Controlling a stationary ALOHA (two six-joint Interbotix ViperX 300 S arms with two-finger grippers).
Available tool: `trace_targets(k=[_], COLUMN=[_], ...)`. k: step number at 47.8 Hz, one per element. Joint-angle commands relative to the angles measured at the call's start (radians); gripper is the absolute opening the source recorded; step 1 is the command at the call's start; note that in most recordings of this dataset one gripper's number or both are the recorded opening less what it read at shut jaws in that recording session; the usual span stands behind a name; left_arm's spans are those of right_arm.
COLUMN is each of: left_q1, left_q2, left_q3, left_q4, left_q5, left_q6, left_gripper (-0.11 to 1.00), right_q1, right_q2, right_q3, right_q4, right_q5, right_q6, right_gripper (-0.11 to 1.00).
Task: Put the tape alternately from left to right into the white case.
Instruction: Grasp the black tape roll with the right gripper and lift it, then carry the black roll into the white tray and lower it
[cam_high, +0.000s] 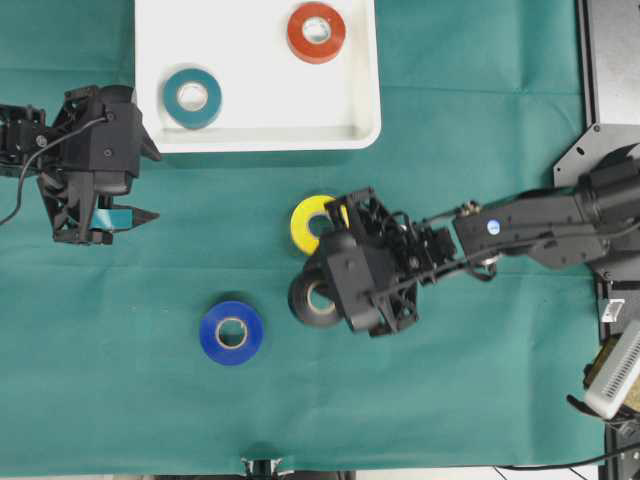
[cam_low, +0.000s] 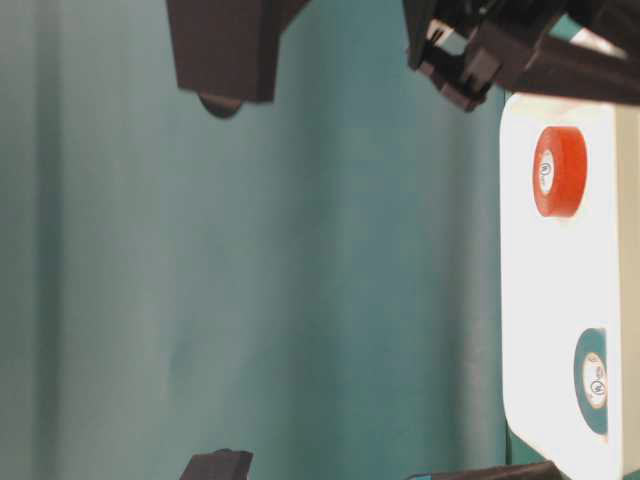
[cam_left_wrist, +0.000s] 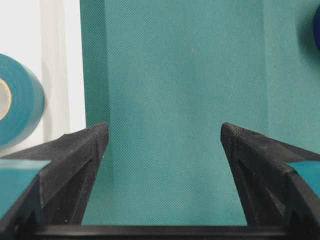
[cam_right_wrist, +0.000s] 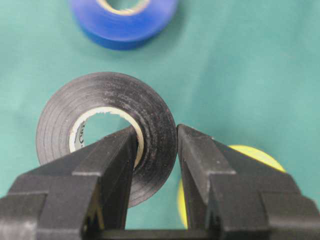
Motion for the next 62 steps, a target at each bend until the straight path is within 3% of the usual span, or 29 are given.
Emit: trace_targets(k=[1, 16, 31, 62], left_q1=[-0.003, -0.003, -0.003, -0.003], left_q2=[-0.014, -0.014, -0.012, -0.009], left_q3=[-0.012, -0.012, -0.014, -0.012], left_q4=[-0.002, -0.002, -0.002, -0.002], left_q5=[-0.005, -0.005, -0.006, -0.005], left_q6=[0.002, 0.002, 0.002, 0.002], left_gripper=[0.96, 0.96, 0.96, 0.96], right_q1=[-0.029, -0.167, -0.314, -0.479], right_q2=[-0.048, -0.061, -0.035, 0.069], right_q3=[-0.023, -0.046, -0.081, -0.193], right_q4=[-0.002, -0.008, -0.071, -0.155], right_q5=[0.002, 0.0, -0.005, -0.015], right_q6=[0.002, -0.003, -0.005, -0.005], right_gripper=[0.01, 0.01, 0.01, 0.01])
